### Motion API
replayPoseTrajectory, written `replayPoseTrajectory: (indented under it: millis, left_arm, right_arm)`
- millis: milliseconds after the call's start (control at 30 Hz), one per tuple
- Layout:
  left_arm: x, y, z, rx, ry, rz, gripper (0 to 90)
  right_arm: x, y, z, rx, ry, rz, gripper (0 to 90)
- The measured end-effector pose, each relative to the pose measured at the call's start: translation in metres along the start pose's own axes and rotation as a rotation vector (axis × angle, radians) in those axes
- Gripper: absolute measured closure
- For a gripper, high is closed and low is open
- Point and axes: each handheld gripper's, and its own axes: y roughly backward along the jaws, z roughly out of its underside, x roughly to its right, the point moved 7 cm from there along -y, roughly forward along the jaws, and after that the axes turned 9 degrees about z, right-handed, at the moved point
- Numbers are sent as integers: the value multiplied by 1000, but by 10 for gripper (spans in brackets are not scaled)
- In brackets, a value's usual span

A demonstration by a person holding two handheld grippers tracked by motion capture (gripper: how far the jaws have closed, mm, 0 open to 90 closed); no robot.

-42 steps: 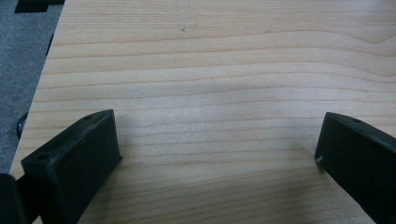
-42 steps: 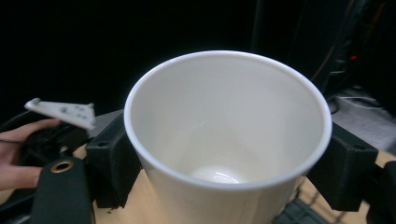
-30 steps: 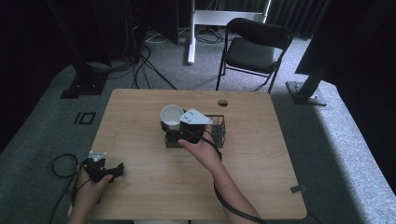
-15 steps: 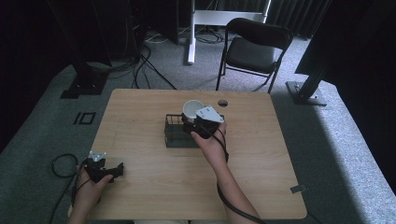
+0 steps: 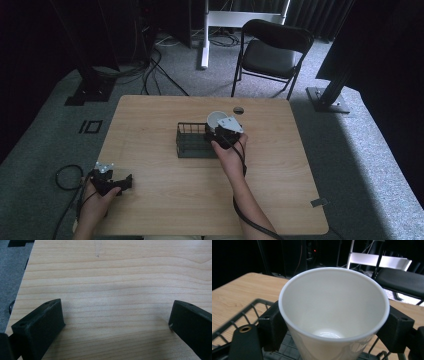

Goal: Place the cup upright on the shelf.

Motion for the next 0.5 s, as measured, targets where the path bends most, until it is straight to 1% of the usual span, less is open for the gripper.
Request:
replayPoseTrajectory:
  millis: [33,67,167,200,267,300,367,400,500]
  left_arm:
    - [0,0,0,0,0,0,1]
    - [0,0,0,0,0,0,1]
    - [0,0,0,0,0,0,1]
    - [0,0,0,0,0,0,1]
    - [0,0,0,0,0,0,1]
    - [0,0,0,0,0,0,1]
    - [0,0,0,0,0,0,1]
    - [0,0,0,0,0,0,1]
    - [0,0,0,0,0,0,1]
  right_arm:
    - [0,0,0,0,0,0,201]
    - [2,-4,6,-14,-3,11,201]
    - [3,-7,10,-25,-10,14,201]
    - [3,-8,13,-31,-1,15,200]
    - [2,-11,18,-42,-3,12,200]
    - [2,-11,18,-42,-3,12,200]
    - [3,-13,21,-45,-5,28,200]
    - [3,-14,23,-55,-16,21,200]
    - [3,-16,25,-55,-16,22,200]
